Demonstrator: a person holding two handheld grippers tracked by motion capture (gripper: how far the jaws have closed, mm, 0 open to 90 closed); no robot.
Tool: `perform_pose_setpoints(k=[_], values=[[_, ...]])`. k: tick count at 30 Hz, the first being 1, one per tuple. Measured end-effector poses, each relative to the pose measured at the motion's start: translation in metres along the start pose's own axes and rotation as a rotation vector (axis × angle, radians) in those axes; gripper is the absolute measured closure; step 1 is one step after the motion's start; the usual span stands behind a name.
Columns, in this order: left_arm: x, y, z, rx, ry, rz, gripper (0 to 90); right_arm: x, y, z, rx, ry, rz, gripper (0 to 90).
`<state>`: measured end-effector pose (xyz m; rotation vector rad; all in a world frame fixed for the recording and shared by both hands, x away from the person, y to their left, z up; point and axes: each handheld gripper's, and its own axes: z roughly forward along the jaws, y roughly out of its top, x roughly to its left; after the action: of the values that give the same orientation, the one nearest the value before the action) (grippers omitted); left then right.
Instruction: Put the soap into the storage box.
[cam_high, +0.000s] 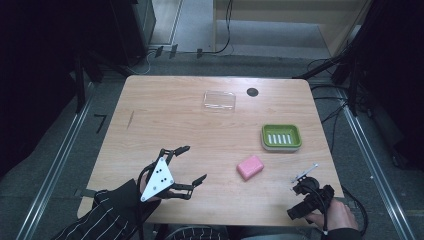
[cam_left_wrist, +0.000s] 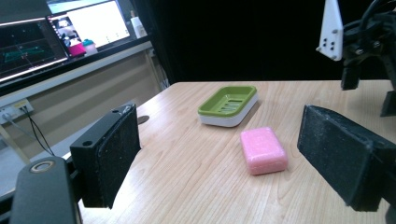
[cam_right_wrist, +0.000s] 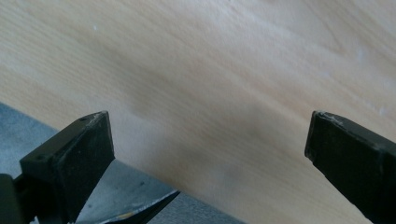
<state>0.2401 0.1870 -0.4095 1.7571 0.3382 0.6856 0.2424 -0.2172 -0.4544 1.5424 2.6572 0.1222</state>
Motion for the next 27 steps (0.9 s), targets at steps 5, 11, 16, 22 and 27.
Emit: perform_pose_setpoints(k=[5, 11, 16, 22, 27], values=[[0.0, 0.0, 0.0, -0.003, 0.002, -0.006, 13.6, -0.004, -0.006, -0.002, -0.013, -0.002, 0.015, 1.6], [0.0, 0.0, -0.001, -0.001, 0.003, -0.005, 13.5, -0.001, -0.003, -0.002, -0.013, -0.004, 0.01, 1.6], [-0.001, 0.0, -0.001, 0.001, 0.001, -0.003, 13.5, 0.0, 0.002, -0.003, -0.022, -0.006, -0.014, 1.6], [0.0, -0.001, -0.003, 0.004, 0.009, -0.005, 13.5, 0.005, 0.01, -0.004, -0.025, -0.013, -0.025, 1.6], [-0.001, -0.001, -0.003, 0.003, 0.006, -0.002, 13.6, 0.009, 0.015, -0.004, -0.025, -0.022, -0.045, 1.6]])
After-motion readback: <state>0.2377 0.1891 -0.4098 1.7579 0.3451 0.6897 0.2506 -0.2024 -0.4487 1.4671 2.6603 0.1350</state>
